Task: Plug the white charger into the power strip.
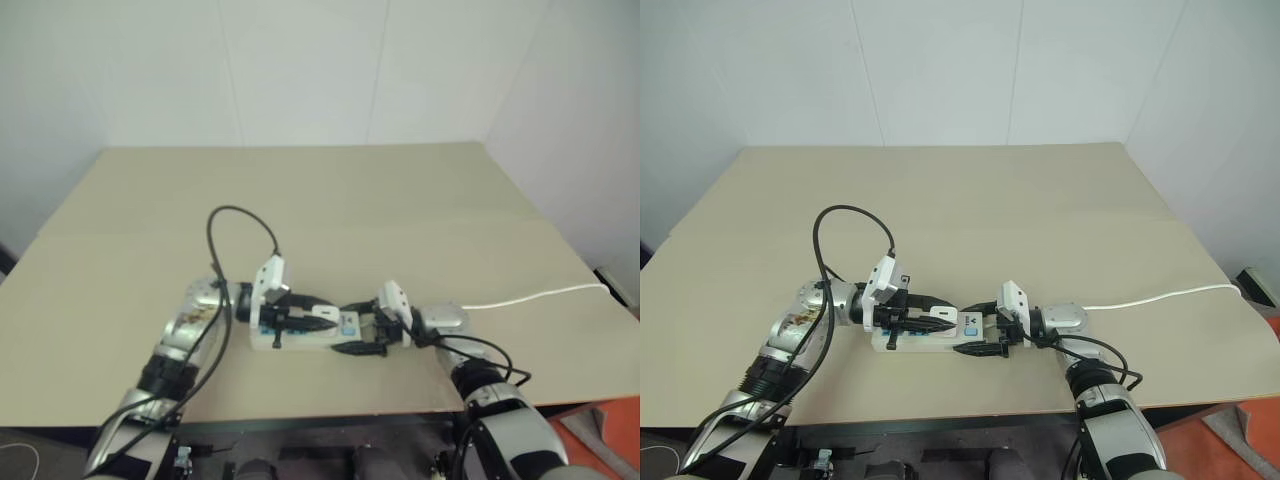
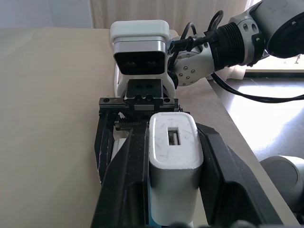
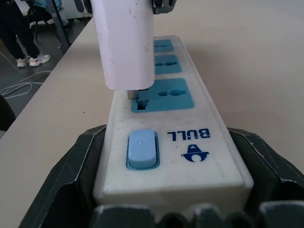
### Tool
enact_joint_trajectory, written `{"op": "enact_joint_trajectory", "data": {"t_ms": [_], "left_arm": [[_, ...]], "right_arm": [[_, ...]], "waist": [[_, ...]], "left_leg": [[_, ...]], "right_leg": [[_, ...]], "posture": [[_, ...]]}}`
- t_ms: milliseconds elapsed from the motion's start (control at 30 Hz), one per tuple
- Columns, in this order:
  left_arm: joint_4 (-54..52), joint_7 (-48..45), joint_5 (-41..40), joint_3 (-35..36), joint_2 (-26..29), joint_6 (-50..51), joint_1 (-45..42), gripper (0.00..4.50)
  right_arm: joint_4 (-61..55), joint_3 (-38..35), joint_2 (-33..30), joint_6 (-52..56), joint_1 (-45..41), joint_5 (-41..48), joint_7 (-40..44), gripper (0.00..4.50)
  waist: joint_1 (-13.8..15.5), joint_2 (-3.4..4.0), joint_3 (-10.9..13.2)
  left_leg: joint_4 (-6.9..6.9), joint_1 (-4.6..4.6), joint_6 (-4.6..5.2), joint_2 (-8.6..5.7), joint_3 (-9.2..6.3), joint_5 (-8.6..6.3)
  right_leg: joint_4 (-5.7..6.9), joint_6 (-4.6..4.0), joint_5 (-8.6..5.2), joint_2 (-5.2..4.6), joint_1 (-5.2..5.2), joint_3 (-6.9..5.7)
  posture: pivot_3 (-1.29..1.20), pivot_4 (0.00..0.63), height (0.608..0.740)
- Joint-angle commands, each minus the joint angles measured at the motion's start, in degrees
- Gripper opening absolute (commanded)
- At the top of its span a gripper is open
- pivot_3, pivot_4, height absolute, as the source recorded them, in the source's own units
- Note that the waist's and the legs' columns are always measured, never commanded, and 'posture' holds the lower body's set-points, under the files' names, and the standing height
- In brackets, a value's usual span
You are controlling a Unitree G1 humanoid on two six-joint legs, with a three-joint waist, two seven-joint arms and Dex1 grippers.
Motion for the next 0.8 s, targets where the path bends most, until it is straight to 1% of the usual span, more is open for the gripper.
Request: {"op": "enact_joint_trajectory", "data": {"t_ms": [33,433,800], "left_arm": [[0.3,0.0,0.1,-0.1,-0.4,-0.8,-1.0,1.02],[5.6,-0.3,2.2,-0.7,-1.6,-3.8,-2.8,1.02],[8.5,-0.6,3.5,-1.2,-1.2,-4.6,-0.6,1.02]], "right_arm": [[0.2,0.7,0.5,0.8,1.1,-1.1,-0.4,3.42],[0.3,0.7,0.6,0.9,1.1,-1.1,-0.6,3.42],[0.1,0.7,0.6,1.1,1.2,-1.1,-0.9,3.42]], "waist": [[0.0,0.00,0.0],[0.0,0.00,0.0],[0.0,0.00,0.0]], "left_leg": [[0.00,0.00,0.00,0.00,0.00,0.00],[-0.01,-0.01,0.00,0.00,0.00,0.00],[-0.01,0.04,0.00,0.00,0.00,0.00]], "right_leg": [[0.00,0.01,-0.01,0.00,0.00,0.00],[-0.02,0.12,-0.07,0.00,0.00,-0.01],[-0.01,0.32,-0.19,0.00,0.04,0.00]], "posture": [[0.00,0.150,0.740],[0.00,0.150,0.740],[0.00,0.150,0.740]]}}
